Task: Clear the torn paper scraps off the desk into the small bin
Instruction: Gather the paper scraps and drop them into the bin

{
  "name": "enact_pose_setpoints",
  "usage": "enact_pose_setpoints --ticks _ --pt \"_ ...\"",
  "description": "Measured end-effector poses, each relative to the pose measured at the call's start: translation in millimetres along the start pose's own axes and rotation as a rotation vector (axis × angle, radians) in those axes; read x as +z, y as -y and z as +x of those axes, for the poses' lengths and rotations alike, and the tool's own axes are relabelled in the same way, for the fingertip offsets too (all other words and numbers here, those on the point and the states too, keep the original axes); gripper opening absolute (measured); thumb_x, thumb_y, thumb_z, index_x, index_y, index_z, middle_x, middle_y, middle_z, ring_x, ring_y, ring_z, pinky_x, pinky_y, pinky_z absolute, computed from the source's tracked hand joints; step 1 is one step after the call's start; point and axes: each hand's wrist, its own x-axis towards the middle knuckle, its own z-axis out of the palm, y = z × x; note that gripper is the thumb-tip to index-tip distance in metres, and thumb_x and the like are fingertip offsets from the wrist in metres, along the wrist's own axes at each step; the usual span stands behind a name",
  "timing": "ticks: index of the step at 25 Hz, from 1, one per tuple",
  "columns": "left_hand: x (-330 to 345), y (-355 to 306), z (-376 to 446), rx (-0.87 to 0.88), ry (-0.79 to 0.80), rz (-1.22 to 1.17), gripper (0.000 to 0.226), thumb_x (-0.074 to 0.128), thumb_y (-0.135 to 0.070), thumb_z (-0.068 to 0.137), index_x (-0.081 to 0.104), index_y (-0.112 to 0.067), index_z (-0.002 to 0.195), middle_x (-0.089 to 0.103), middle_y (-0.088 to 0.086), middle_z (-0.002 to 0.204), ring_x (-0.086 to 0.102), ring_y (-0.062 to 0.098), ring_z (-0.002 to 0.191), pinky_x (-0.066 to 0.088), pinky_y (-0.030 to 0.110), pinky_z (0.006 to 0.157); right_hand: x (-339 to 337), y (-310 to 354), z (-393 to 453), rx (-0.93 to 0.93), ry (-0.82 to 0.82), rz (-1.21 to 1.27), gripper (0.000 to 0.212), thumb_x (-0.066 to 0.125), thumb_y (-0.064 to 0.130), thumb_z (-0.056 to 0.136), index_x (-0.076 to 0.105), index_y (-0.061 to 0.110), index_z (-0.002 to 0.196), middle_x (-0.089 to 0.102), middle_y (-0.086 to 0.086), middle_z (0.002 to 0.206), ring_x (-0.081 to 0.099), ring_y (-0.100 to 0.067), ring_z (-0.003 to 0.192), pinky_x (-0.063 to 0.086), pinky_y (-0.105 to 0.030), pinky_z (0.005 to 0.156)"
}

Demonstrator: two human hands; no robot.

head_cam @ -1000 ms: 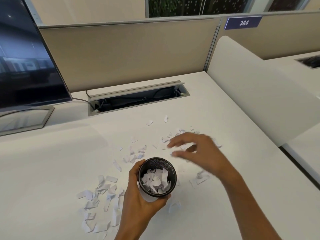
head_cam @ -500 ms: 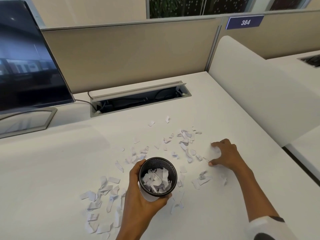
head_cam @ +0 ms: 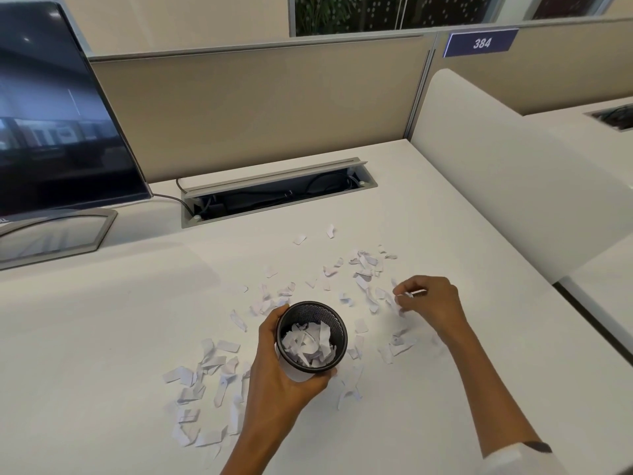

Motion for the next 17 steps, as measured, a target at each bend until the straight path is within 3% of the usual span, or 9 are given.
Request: enact_pose_setpoints --ticks 3,5,8,12,15,17 --pt "1 2 0 0.019 0.004 0.007 0.093 0.084 -0.032 0.043 0.04 -0.038 0.124 0.054 -0.024 0.123 0.052 -0.002 0.116 0.045 0.011 0.091 -3 45 -29 -0.133 0.126 0.28 0.02 0.074 -0.001 0.069 0.072 0.019 0.066 0.072 0.004 0.067 0.066 -0.013 0.056 0.051 -0.022 0.065" --pt "4 3 1 0.022 0.003 0.006 0.091 0.084 -0.026 0.043 0.041 -0.04 0.121 0.054 -0.024 0.122 0.052 -0.004 0.113 0.043 0.006 0.088 2 74 -52 -0.257 0.261 0.34 0.022 0.075 -0.001 0.069 0.072 0.021 0.067 0.069 0.008 0.063 0.06 -0.008 0.058 0.049 -0.017 0.062" --pt "8 4 2 0.018 0.005 -0.019 0.088 0.084 -0.021 0.043 0.041 -0.04 0.118 0.054 -0.023 0.121 0.054 -0.006 0.109 0.042 0.003 0.084 20 99 -80 -0.391 0.361 0.154 0.027 0.072 -0.001 0.069 0.071 0.026 0.068 0.067 0.009 0.067 0.059 -0.005 0.062 0.048 -0.015 0.062" --pt "7 2 1 0.011 0.002 -0.046 0.085 0.083 -0.022 0.045 0.04 -0.042 0.115 0.051 -0.028 0.118 0.052 -0.017 0.105 0.04 -0.001 0.079 31 106 -94 -0.435 0.449 -0.016 0.022 0.077 0.008 0.069 0.073 0.027 0.079 0.069 0.012 0.091 0.063 -0.007 0.08 0.053 -0.016 0.069" --pt "-1 5 -2 0.031 -0.01 -0.062 0.092 0.085 -0.025 0.044 0.041 -0.036 0.124 0.054 -0.024 0.123 0.051 -0.007 0.115 0.045 0.01 0.09 17 94 -87 -0.396 0.408 0.115 0.027 0.08 0.009 0.067 0.074 0.033 0.08 0.071 0.015 0.099 0.065 -0.002 0.091 0.051 -0.012 0.069" --pt "-6 4 -4 0.038 -0.016 -0.049 0.094 0.083 -0.036 0.043 0.04 -0.037 0.126 0.052 -0.029 0.123 0.049 -0.004 0.118 0.046 0.018 0.093 1 68 -73 -0.295 0.225 0.129 0.025 0.082 0.011 0.067 0.073 0.031 0.08 0.073 0.01 0.097 0.067 -0.008 0.088 0.05 -0.01 0.067"
